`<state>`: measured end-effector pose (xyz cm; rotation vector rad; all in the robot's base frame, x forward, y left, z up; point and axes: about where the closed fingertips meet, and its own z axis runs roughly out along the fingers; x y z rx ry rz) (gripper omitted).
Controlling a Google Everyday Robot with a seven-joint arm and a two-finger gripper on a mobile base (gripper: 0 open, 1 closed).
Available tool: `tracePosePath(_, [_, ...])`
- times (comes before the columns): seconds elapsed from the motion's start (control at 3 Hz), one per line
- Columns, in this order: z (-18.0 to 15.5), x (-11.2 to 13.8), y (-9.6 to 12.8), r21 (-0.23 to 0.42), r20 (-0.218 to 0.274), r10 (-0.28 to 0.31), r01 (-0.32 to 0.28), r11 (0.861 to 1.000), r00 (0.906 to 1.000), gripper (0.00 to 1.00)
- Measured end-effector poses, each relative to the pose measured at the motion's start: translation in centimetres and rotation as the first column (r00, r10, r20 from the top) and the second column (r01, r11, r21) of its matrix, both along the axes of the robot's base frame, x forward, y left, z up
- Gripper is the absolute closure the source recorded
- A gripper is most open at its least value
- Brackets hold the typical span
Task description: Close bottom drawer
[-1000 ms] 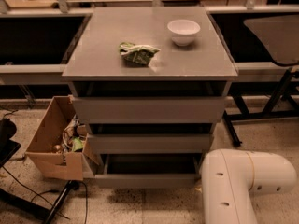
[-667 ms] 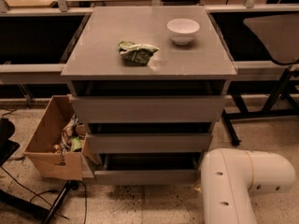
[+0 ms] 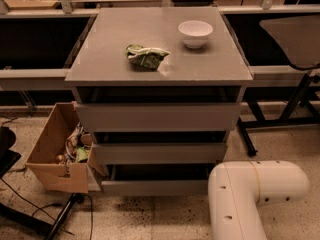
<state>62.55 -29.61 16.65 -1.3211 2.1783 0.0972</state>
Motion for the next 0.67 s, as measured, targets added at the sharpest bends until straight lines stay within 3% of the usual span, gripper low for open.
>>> tracePosePath(0.67, [0.0,0.0,0.0,0.0,0.0,0.0,0.0,1.0,1.0,0.51])
